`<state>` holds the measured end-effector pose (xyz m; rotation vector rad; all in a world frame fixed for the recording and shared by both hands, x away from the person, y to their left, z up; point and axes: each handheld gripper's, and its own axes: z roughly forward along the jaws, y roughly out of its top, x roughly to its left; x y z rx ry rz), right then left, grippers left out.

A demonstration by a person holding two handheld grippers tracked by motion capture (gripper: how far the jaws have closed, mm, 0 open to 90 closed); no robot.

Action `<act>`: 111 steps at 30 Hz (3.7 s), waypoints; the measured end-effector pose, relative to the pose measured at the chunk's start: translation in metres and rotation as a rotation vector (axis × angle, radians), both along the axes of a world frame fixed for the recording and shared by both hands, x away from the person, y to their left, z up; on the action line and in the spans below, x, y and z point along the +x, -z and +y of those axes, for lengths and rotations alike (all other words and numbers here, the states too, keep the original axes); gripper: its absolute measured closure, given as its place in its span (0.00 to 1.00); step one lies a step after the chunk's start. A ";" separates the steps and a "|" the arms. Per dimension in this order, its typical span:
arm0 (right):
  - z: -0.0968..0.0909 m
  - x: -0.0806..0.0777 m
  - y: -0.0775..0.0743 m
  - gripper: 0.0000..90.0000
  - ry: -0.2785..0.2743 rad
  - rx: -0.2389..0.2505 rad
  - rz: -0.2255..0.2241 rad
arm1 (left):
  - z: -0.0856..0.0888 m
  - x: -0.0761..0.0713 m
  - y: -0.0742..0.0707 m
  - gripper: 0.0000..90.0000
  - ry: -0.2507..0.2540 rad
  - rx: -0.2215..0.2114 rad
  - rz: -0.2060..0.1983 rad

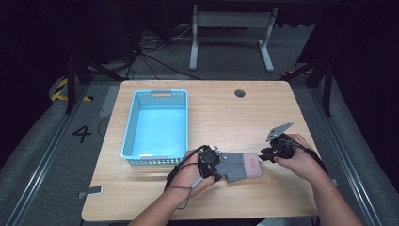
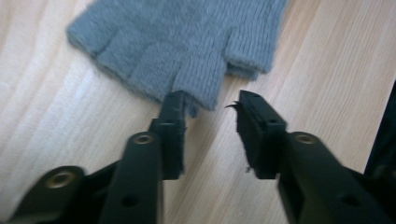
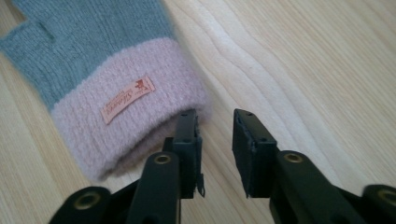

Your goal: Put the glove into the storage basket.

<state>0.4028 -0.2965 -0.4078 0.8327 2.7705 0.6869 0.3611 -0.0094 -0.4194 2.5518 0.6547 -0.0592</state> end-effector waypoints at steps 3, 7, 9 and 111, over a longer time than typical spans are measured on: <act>-0.006 -0.003 -0.005 0.73 0.018 0.008 -0.014 | 0.002 -0.002 -0.010 0.58 -0.016 -0.040 -0.032; -0.016 -0.004 -0.008 0.69 0.048 0.026 -0.015 | 0.002 -0.002 -0.017 0.47 -0.013 -0.063 -0.063; -0.022 -0.002 -0.007 0.67 0.067 0.034 -0.009 | 0.001 -0.002 -0.019 0.39 -0.014 -0.074 -0.066; -0.049 0.022 -0.024 0.51 0.156 0.216 -0.067 | -0.053 0.025 -0.002 0.80 -0.055 -0.135 -0.147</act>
